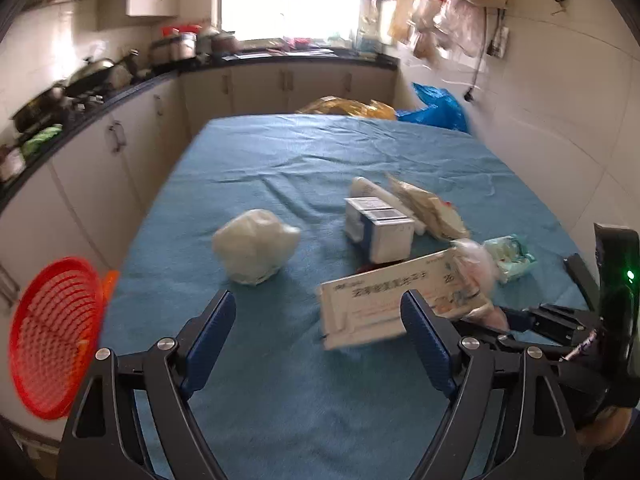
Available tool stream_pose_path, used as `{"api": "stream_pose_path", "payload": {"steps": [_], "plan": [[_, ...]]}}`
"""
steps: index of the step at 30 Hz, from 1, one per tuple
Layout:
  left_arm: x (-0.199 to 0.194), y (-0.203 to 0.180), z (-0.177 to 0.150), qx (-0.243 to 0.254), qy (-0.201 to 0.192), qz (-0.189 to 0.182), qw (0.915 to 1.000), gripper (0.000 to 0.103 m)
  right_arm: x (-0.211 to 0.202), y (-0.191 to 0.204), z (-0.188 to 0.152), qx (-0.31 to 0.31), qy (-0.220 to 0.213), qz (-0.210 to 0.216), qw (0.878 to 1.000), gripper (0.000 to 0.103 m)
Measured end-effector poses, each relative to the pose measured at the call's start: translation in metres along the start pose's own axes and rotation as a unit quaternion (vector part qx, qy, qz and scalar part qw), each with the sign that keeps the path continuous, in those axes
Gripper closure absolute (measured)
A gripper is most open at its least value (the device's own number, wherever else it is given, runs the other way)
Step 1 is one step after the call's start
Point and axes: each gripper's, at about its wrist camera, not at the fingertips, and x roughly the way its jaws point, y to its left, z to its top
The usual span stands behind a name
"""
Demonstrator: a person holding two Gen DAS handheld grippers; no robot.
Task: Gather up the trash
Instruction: 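Move both grippers back toward the remaining items on the table, then grasp the long white medicine box with the left gripper while the right grasps the pink plastic bag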
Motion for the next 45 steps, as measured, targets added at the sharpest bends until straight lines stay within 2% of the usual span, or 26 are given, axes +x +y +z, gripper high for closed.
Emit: {"api": "stream_pose_path", "payload": {"steps": [3,5,9,10,14,18,20,23,26,29,31,32,33,34,40,45], "plan": [[0.02,-0.005,0.009,0.015,0.012,-0.02,0.9996,0.019,-0.011,-0.015,-0.003,0.018,-0.014,0.007,1.0,0.072],[0.037,-0.008,0.016,0.025,0.035,-0.04,0.9983,0.019,-0.016,-0.03,-0.008,0.029,-0.025,0.004,0.999,0.072],[0.06,-0.012,0.024,0.038,0.062,-0.075,0.9945,0.019,-0.023,-0.049,-0.012,0.071,-0.033,0.045,0.996,0.072],[0.065,-0.012,0.024,0.037,0.07,-0.095,0.9924,0.019,-0.025,-0.052,-0.012,0.078,-0.036,0.054,0.995,0.072],[0.07,-0.02,0.012,0.038,0.116,-0.145,0.9819,0.019,-0.03,-0.053,-0.013,0.076,-0.049,0.061,0.994,0.072],[0.058,-0.042,-0.018,0.08,0.134,-0.155,0.9756,0.019,-0.032,-0.057,-0.013,0.08,-0.056,0.071,0.993,0.072],[0.046,-0.056,-0.034,0.11,0.123,-0.142,0.9761,0.019,-0.032,-0.057,-0.014,0.081,-0.057,0.072,0.992,0.072],[0.035,-0.068,-0.049,0.126,0.104,-0.124,0.9788,0.019,-0.033,-0.056,-0.013,0.081,-0.061,0.073,0.992,0.072],[0.029,-0.067,-0.051,0.109,0.084,-0.114,0.9839,0.019,-0.033,-0.052,-0.011,0.078,-0.066,0.072,0.992,0.072],[0.024,-0.055,-0.046,0.056,0.062,-0.12,0.9892,0.02,-0.033,-0.053,-0.012,0.08,-0.068,0.072,0.992,0.072],[0.021,-0.052,-0.044,0.041,0.056,-0.121,0.9902,0.036,-0.033,-0.054,-0.012,0.08,-0.07,0.073,0.992,0.072],[0.024,-0.052,-0.039,0.041,0.058,-0.12,0.9901,0.051,-0.032,-0.053,-0.011,0.079,-0.07,0.073,0.992,0.072],[0.025,-0.053,-0.039,0.041,0.064,-0.124,0.9893,0.06,-0.032,-0.053,-0.011,0.079,-0.07,0.073,0.992,0.072],[0.025,-0.055,-0.04,0.039,0.067,-0.132,0.9882,0.061,-0.033,-0.053,-0.011,0.079,-0.071,0.072,0.992,0.072],[0.02,-0.069,-0.05,0.046,0.062,-0.129,0.9886,0.062,-0.035,-0.054,-0.013,0.081,-0.08,0.064,0.991,0.072],[0.018,-0.07,-0.05,0.031,0.054,-0.15,0.9867,0.062,-0.034,-0.055,-0.012,0.081,-0.079,0.061,0.992,0.072]]}}
